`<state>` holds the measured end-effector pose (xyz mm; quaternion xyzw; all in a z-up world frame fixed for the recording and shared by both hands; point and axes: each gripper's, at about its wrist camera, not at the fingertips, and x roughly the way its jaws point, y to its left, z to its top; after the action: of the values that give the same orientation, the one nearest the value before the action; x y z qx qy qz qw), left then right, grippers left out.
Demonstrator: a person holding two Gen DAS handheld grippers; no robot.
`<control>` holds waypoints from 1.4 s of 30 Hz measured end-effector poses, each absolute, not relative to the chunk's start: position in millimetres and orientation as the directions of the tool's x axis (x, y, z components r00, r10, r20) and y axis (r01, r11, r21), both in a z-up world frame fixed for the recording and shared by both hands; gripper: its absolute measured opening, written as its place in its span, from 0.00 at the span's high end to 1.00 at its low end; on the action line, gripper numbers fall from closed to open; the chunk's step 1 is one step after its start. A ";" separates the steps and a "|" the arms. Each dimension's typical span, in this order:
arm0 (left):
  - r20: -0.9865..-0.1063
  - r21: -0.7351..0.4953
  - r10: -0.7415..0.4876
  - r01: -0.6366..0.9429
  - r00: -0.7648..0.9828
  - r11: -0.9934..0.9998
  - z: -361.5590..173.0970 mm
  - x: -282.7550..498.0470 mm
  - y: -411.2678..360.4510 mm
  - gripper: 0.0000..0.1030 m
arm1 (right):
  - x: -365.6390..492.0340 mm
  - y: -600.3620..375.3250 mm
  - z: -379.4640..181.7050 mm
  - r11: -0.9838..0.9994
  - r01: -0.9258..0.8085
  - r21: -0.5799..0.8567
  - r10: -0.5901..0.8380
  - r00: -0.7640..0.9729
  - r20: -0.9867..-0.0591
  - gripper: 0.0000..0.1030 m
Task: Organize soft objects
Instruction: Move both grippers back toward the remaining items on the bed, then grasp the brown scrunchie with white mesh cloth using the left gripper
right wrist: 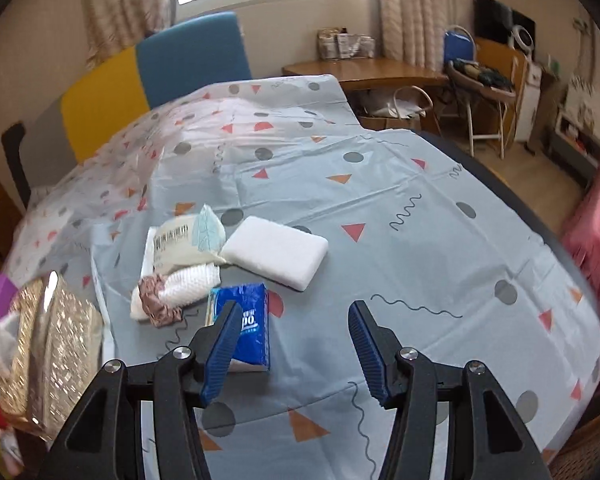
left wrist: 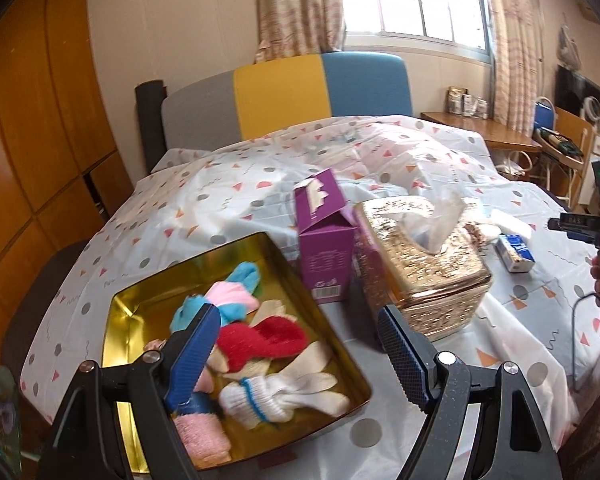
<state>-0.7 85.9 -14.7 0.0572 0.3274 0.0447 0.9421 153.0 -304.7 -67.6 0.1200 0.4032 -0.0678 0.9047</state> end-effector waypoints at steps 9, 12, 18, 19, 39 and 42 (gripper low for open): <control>-0.595 0.150 0.039 0.063 0.803 0.987 -1.8 13.8 44.1 0.21 | 152.4 -311.9 -68.9 0.947 0.251 0.203 -0.008 0.646 -0.763 0.46; -0.590 0.157 0.010 0.103 0.807 0.982 1.8 18.5 28.7 0.21 | 151.9 -316.3 -70.4 0.940 0.271 0.209 -0.013 0.640 -0.769 0.46; -0.593 0.162 -0.063 0.196 0.803 0.967 8.9 30.4 -6.0 0.21 | 151.1 -325.6 -72.3 0.922 0.307 0.235 -0.012 0.631 -0.776 0.46; -0.595 0.148 -0.085 0.214 0.799 0.966 11.2 32.9 -11.5 0.21 | 151.1 -326.2 -72.8 0.921 0.314 0.232 -0.017 0.627 -0.779 0.46; -0.770 0.035 -0.206 0.363 0.604 0.931 -5.1 152.7 -124.5 0.30 | 151.6 -347.6 -89.6 0.862 0.409 0.300 0.028 0.552 -0.833 0.46; -0.802 0.077 -0.158 0.363 0.576 0.928 -31.0 176.6 -146.1 0.30 | 149.0 -354.8 -87.9 0.843 0.433 0.318 0.024 0.560 -0.828 0.46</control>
<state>176.6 -146.1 -31.0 0.1175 0.4362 -0.1482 0.8798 149.0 -354.8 -87.9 0.2523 0.4530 -0.1209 0.8465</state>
